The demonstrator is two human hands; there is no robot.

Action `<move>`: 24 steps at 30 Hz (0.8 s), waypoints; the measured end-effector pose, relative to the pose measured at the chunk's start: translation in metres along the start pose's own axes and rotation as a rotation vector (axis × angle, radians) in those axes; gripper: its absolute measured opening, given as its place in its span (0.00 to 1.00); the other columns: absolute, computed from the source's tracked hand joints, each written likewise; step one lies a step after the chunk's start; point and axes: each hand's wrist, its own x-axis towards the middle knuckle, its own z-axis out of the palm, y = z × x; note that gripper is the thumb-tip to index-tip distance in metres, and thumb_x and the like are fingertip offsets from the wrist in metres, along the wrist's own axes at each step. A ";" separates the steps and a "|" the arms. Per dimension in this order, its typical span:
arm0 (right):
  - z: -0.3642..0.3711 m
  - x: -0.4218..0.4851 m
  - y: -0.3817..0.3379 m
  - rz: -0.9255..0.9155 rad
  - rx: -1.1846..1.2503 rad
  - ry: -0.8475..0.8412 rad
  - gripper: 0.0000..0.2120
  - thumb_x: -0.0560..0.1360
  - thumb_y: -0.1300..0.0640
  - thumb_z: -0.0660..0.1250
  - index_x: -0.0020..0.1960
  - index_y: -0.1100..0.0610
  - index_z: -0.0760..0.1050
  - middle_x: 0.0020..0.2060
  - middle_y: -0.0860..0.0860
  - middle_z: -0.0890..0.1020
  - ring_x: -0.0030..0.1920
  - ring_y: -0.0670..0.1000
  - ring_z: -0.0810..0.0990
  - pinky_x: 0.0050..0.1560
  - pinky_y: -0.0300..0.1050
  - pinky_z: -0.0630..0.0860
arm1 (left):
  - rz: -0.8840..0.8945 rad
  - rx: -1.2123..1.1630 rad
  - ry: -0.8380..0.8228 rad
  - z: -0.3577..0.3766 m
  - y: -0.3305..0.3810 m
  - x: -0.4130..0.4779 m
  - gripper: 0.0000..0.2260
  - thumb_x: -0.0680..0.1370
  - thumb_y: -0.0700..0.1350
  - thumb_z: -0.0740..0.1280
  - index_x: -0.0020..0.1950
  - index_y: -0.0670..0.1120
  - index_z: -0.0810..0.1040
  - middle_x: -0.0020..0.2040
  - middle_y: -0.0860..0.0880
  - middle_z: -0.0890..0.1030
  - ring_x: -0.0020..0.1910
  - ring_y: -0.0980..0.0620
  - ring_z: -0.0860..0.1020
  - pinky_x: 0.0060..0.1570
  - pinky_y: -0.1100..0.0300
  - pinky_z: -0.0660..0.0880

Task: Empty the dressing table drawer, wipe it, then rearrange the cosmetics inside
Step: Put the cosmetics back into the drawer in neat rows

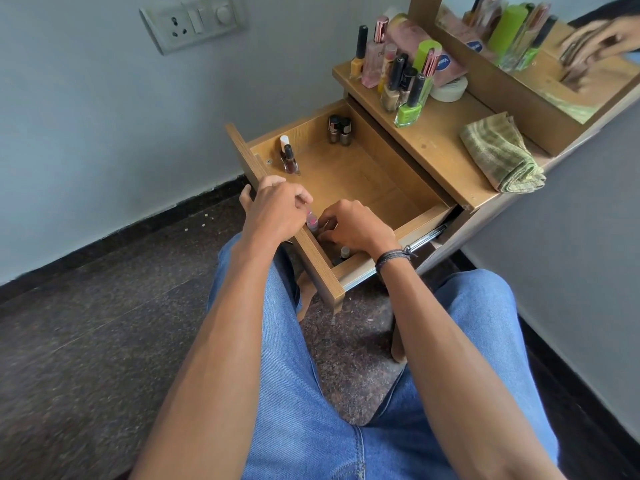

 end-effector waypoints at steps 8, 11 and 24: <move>0.001 -0.001 0.001 0.008 -0.006 0.028 0.10 0.76 0.53 0.74 0.57 0.50 0.83 0.48 0.49 0.85 0.45 0.50 0.83 0.45 0.44 0.81 | -0.003 0.008 0.028 -0.004 0.005 -0.004 0.10 0.80 0.41 0.67 0.58 0.53 0.83 0.50 0.56 0.76 0.75 0.55 0.62 0.76 0.40 0.49; 0.000 -0.002 0.000 -0.001 -0.020 0.032 0.10 0.76 0.54 0.74 0.57 0.50 0.83 0.48 0.49 0.85 0.45 0.50 0.83 0.46 0.44 0.81 | 0.004 0.018 0.008 -0.003 0.004 -0.003 0.10 0.81 0.42 0.67 0.57 0.54 0.84 0.51 0.57 0.75 0.76 0.55 0.60 0.76 0.40 0.48; 0.000 -0.001 0.001 -0.002 -0.008 0.006 0.14 0.78 0.48 0.72 0.63 0.47 0.82 0.53 0.48 0.85 0.45 0.47 0.79 0.44 0.42 0.73 | 0.012 0.042 -0.011 0.002 0.000 -0.001 0.09 0.81 0.44 0.67 0.56 0.56 0.84 0.50 0.54 0.80 0.76 0.55 0.59 0.75 0.38 0.49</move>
